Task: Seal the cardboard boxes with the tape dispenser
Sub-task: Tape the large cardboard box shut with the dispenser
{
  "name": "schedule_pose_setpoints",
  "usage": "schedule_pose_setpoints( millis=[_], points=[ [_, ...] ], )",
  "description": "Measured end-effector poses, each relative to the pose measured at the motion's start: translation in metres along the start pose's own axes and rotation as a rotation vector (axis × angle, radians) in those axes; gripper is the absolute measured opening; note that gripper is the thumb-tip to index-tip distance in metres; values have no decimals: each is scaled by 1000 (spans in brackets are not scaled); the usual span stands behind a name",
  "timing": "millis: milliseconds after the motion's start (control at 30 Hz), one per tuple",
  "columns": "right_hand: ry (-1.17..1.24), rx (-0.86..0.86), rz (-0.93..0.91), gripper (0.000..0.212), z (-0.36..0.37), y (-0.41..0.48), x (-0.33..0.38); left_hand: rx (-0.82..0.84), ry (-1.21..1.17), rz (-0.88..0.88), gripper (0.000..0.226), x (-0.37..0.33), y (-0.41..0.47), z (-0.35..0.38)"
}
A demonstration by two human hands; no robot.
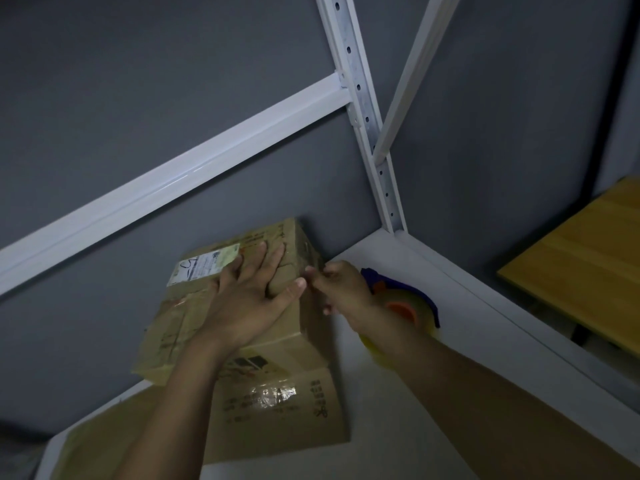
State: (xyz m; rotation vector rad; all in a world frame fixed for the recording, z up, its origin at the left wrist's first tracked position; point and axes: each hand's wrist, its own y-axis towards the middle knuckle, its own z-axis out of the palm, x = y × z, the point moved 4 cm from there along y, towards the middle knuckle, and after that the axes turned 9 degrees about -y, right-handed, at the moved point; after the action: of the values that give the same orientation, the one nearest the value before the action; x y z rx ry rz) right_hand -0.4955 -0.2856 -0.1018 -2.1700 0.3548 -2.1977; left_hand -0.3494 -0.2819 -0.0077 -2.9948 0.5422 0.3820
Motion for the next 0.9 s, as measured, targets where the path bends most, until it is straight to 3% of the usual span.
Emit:
schedule_pose_setpoints(
  millis=[67, 100, 133, 233, 333, 433, 533, 700, 833, 900],
  points=[
    [-256, -165, -116, 29, -10, -3, 3, -1, -15, 7, 73, 3, -2, 0],
    [-296, -250, -204, 23, -15, -8, 7, -4, -26, 12, 70, 4, -1, 0],
    [-274, -258, -282, 31, -14, -16, 14, -9, -38, 15, 64, 5, -1, 1],
    [17, 60, -388, 62, 14, -39, 27, -17, -70, 21, 45, 7, 2, 2],
    [82, 179, -359, 67, 38, -50, 12, 1, -78, 26, 42, 10, 2, 3],
    [112, 263, -204, 67, 37, -53, -8, -6, -61, 40, 45, 9, 2, 5],
    [7, 224, -65, 66, 27, -56, -10, -18, -65, 40, 47, 9, 3, 4],
    [-96, 216, -307, 81, 37, -67, 18, -93, -249, 91, 58, 27, -3, -12],
    [-167, 198, -211, 84, 30, -60, 11, -69, -15, -131, 73, 91, -12, -31],
    [-224, 183, -199, 85, 26, -66, 14, -65, -90, -282, 75, 120, -21, -37]
  ],
)
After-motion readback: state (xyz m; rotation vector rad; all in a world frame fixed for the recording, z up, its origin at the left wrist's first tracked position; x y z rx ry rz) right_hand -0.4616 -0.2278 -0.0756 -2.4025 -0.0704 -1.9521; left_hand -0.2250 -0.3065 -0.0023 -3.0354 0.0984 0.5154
